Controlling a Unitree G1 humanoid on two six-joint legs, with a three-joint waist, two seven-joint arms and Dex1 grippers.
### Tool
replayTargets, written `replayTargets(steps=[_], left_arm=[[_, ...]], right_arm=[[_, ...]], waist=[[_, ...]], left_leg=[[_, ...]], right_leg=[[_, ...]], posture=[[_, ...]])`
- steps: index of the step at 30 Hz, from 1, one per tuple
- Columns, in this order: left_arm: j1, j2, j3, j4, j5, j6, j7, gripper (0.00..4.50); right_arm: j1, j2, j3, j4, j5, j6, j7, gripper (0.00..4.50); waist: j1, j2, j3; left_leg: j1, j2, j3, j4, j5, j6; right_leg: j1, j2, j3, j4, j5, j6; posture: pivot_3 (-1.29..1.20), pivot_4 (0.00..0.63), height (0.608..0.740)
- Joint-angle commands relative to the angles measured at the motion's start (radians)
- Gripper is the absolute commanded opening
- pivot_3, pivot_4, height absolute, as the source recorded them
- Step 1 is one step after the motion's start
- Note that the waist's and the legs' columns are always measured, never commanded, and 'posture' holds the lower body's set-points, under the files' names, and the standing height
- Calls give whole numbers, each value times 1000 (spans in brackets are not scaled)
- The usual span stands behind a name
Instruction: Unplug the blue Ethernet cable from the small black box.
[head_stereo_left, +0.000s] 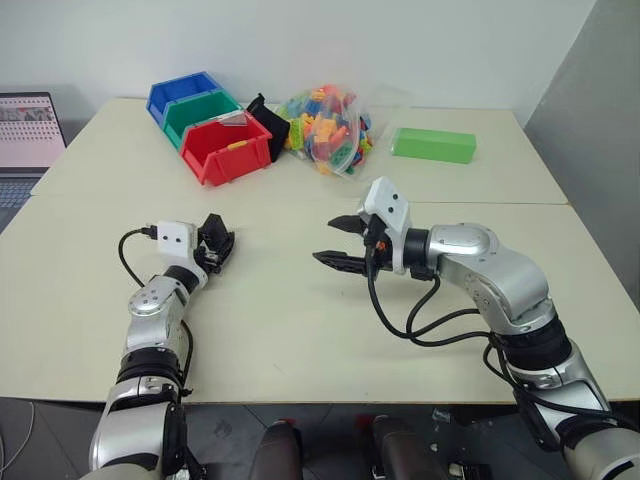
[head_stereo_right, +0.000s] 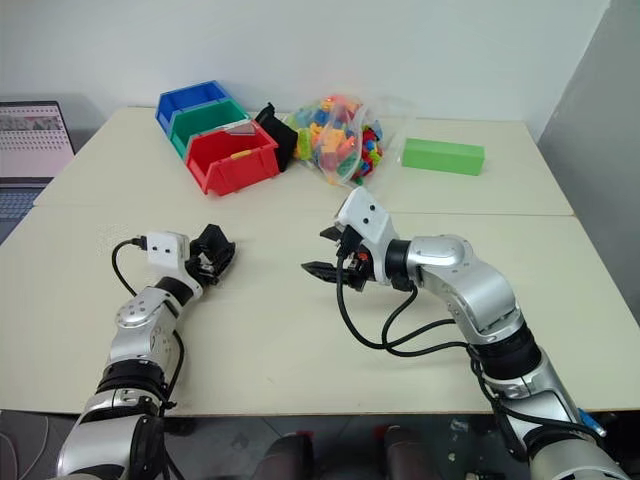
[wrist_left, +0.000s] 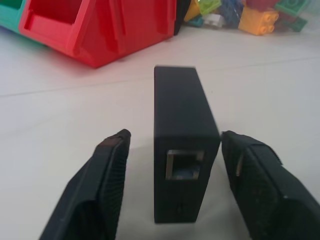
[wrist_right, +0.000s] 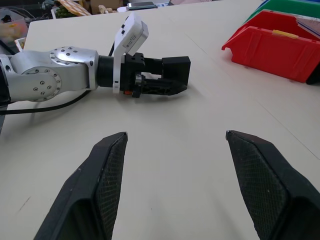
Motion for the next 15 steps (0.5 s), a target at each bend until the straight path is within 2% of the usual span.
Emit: replayTargets(steps=[1,2,4,7,9,15], left_arm=[[105,13,15,-195,-28,79,4,4093],[157,22,19,-279,-39,134,8,4241],[262,60,26,-457,-71,279,0,4241],[365,131,36,-637,-87,401,-20,4241],[458,221,57,-777,-100,466,-83,4241],[549,385,155,-951,-192,604,-209,4241]], right_arm=[[7,-8,0,-50,-7,-4,-6,3341],[16,-11,-4,-54,-8,-2,-11,3341],[47,-24,-16,-62,-15,-8,-20,3341],[89,-43,-45,-77,-11,-13,-31,3341],[141,-83,-88,-84,-10,-53,-15,3341],[232,-227,-194,-106,74,-71,126,3341]], waist=[[-3,0,0],[-5,0,0],[-10,0,0],[-15,0,0],[-16,-1,0],[-7,0,1]], left_leg=[[0,0,0,0,0,0],[0,0,0,0,0,0],[0,1,0,0,0,0],[1,1,-1,-1,0,0],[1,1,-2,-1,0,0],[3,0,-1,-1,0,0]], right_leg=[[0,0,0,0,0,0],[0,0,1,0,0,0],[0,0,1,0,0,0],[1,0,4,0,0,0],[1,0,3,1,-1,1],[2,-1,4,-1,-3,5]], posture=[[0,150,740],[0,150,740],[0,150,740],[0,150,740],[0,150,740],[0,150,740]])
